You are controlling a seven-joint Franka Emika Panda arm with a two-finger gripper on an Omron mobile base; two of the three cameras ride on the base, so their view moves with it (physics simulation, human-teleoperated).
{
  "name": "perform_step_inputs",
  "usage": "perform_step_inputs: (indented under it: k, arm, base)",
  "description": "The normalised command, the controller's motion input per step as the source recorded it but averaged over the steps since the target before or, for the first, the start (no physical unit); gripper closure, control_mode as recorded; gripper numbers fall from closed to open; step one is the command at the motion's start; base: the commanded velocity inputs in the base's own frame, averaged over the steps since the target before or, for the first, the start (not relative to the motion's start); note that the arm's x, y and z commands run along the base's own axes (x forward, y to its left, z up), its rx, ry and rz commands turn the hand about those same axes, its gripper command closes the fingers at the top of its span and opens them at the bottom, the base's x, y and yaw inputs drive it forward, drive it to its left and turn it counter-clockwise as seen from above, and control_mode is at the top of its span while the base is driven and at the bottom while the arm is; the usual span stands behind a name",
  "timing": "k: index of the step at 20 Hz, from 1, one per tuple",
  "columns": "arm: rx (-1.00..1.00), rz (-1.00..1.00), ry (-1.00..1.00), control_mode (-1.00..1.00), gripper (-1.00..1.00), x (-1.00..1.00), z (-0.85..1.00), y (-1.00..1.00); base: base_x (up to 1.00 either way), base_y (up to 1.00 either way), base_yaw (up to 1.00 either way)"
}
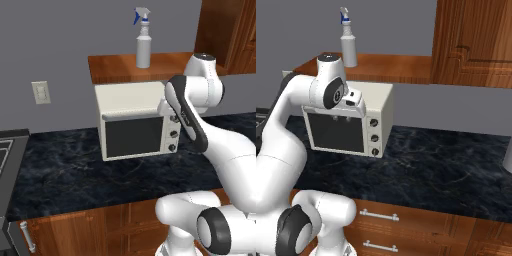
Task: Open the cabinet. Pick the spray and place it next to the sink. Then close the cabinet.
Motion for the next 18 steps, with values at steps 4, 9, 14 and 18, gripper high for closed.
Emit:
perform_step_inputs:
  k: [4, 9, 14, 18]
  arm:
    - [0.00, 0.00, -0.10, -1.00, -1.00, -0.05, 0.00, 0.00]
    - [0.00, 0.00, -0.27, -1.00, -1.00, -0.10, 0.09, 0.07]
    - [0.00, 0.00, -0.18, -1.00, -1.00, -0.01, 0.27, 0.18]
    - [-0.01, 0.05, -0.16, -1.00, -1.00, 0.00, 0.31, 0.20]
  base:
    - [0.00, 0.00, 0.00]
    - [0.00, 0.00, 0.00]
    - [0.00, 0.00, 0.00]
    - [0.00, 0.00, 0.00]
